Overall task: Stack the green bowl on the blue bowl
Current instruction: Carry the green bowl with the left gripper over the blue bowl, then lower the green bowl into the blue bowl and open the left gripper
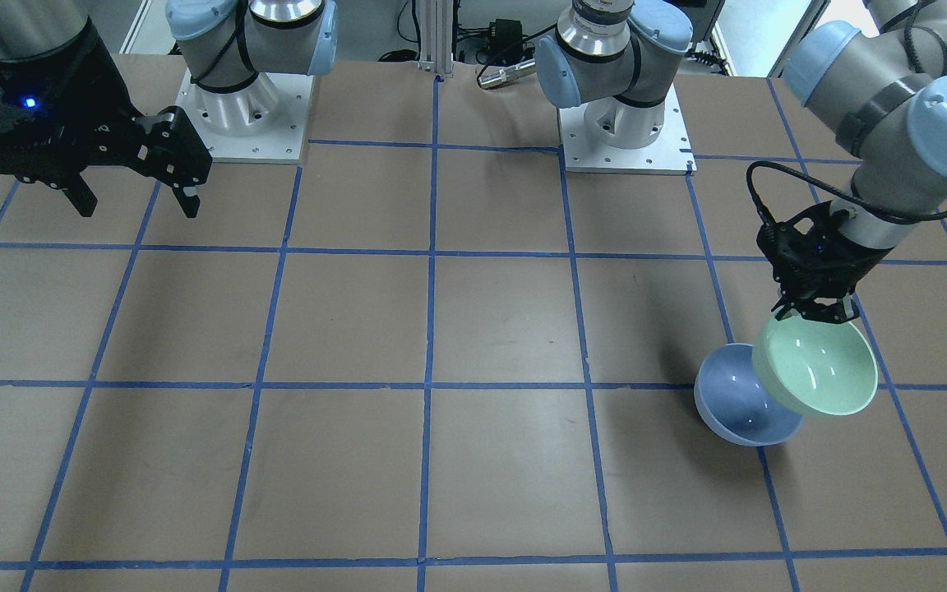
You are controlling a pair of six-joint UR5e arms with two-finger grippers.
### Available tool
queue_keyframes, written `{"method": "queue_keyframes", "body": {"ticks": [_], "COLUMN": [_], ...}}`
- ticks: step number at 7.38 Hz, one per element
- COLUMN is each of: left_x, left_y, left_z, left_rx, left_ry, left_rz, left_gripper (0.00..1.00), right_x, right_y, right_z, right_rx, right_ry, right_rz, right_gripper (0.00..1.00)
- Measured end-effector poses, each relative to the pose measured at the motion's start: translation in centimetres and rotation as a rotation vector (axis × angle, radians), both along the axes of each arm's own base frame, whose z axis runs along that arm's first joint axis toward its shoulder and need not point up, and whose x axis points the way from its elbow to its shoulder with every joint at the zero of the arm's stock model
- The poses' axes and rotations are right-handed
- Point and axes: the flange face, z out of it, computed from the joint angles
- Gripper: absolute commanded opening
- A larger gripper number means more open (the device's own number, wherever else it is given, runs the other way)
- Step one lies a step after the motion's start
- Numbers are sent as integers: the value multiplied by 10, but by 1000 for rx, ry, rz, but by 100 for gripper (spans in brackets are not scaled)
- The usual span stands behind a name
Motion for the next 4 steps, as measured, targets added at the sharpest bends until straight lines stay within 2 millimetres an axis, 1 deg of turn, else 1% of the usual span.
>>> {"method": "queue_keyframes", "body": {"ticks": [1,2,3,4], "left_x": [-10,-14,-14,-13], "left_y": [0,0,-1,-1], "left_z": [-12,-19,-24,-27], "left_rx": [-15,-20,-20,-17], "left_ry": [-5,-5,-1,3], "left_rz": [-16,-22,-22,-18], "left_gripper": [0,32,84,98], "right_x": [0,0,0,0], "right_y": [0,0,0,0], "right_z": [0,0,0,0], "right_rx": [0,0,0,-1], "right_ry": [0,0,0,0], "right_rz": [0,0,0,0], "right_gripper": [100,100,100,100]}}
